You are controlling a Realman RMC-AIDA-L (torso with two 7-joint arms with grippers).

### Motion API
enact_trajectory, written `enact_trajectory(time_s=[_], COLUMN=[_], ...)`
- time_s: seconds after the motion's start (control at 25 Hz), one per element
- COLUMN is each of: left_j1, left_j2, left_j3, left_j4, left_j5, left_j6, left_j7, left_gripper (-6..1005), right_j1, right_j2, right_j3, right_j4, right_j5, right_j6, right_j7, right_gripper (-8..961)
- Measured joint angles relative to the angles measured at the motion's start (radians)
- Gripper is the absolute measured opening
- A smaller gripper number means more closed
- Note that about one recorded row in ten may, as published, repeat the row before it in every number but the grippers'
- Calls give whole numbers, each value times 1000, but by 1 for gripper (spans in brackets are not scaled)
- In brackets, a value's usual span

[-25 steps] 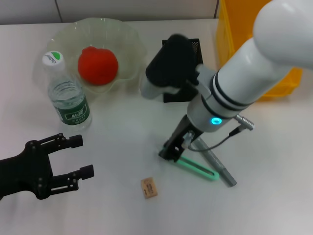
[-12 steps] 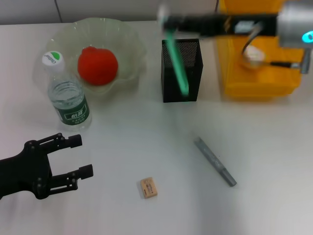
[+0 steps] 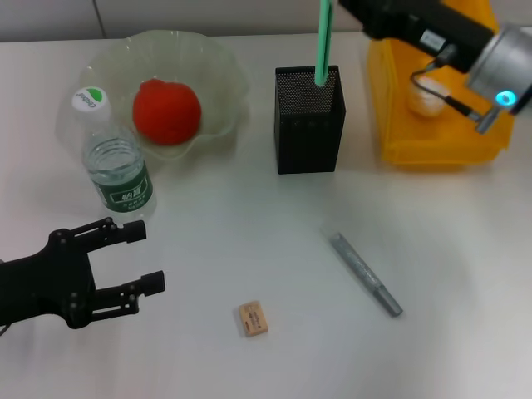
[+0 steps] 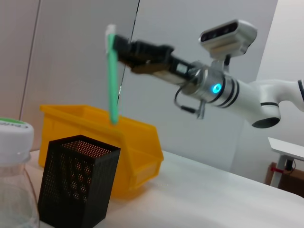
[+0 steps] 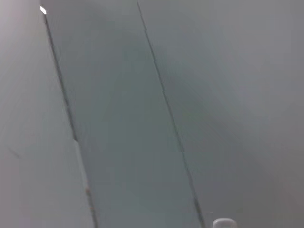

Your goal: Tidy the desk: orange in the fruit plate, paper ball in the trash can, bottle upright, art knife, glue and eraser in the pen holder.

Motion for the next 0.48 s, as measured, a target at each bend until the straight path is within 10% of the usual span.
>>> enact_trajectory(time_s=[0.28, 0.48], left_j1=[-1, -4], left_j2=[-2, -2], left_j3=[0, 2], left_j4=[0, 0], left_j5=[-1, -1], left_j6=[-12, -11], left_j7=[4, 3], left_gripper=[798, 798], right_j1=[27, -3], right_j2=[0, -5], right_j3=[-5, -77], right_j4=[51, -14], right_j5=[-2, -5], right_j6=[67, 50], right_j7=[-13, 65], right_gripper=[204, 429])
